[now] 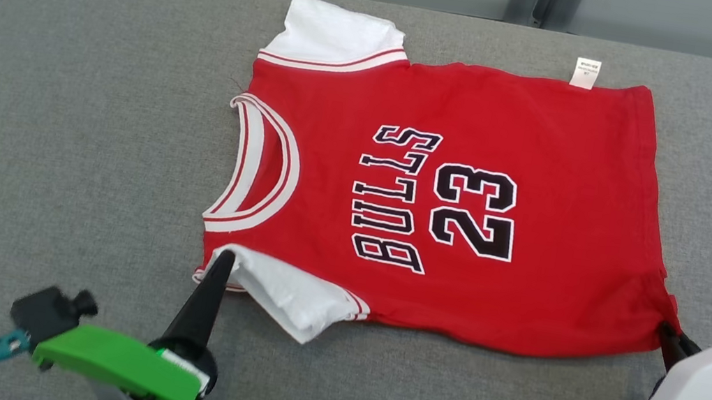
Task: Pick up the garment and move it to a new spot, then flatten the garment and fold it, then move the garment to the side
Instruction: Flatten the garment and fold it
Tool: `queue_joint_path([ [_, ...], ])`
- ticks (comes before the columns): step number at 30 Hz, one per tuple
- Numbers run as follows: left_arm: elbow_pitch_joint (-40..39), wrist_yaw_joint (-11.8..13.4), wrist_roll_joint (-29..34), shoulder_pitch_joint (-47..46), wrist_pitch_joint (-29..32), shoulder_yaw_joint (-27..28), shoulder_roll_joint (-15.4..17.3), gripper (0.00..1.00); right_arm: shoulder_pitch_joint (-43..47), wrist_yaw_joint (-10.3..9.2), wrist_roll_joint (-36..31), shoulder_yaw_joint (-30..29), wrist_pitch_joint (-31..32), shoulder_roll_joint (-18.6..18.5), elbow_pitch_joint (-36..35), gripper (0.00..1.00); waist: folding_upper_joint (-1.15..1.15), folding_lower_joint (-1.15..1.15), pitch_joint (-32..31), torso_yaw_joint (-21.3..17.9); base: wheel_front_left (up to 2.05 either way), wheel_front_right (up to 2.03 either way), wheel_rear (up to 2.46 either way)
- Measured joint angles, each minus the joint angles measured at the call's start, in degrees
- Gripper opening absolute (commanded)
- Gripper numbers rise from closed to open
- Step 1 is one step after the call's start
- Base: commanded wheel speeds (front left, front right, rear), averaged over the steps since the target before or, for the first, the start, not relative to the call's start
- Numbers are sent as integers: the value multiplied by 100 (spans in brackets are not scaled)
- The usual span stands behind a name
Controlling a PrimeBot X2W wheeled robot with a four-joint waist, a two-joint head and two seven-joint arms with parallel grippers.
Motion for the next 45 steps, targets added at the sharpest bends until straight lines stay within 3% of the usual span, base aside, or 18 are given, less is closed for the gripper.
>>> queue_joint_path([
  [8,1318,-169,410,-1607,77,-153,-133,0,-794,-1,-7,257,188,-282,648,0,0,0,240,-64,0,0,0],
  [16,2228,-423,438,-2468,-191,47,-291,0,-1380,-1,120,230,57,-159,1012,0,0,0,422,-145,0,0,0],
  [38,3204,-854,676,-3405,-632,-44,-466,0,-2517,-1,-215,-23,-359,9,2103,0,0,1,832,-95,0,0,0],
  [39,3250,-860,704,-3440,-647,-64,-468,0,-2524,-2,-214,-7,-428,14,2108,9,0,1,842,-91,0,0,0],
  [40,3295,-872,728,-3473,-645,-89,-467,0,-2546,-1,-211,-8,-493,20,2113,91,0,1,851,-91,0,0,0],
  [41,3334,-887,742,-3494,-649,-100,-469,15,-2581,-1,-194,-11,-545,27,2129,100,0,1,860,-93,0,0,0],
  [42,3364,-907,782,-3513,-694,-114,-461,68,-2611,-1,-169,-8,-589,29,2152,100,0,1,865,-97,0,0,0],
  [43,3390,-929,831,-3538,-740,-126,-457,100,-2619,-1,-141,4,-616,27,2174,100,0,1,866,-101,0,0,0],
  [45,3457,-953,887,-3576,-843,-126,-455,100,-2619,-1,-136,-8,-691,34,2212,100,0,1,862,-111,0,0,0],
])
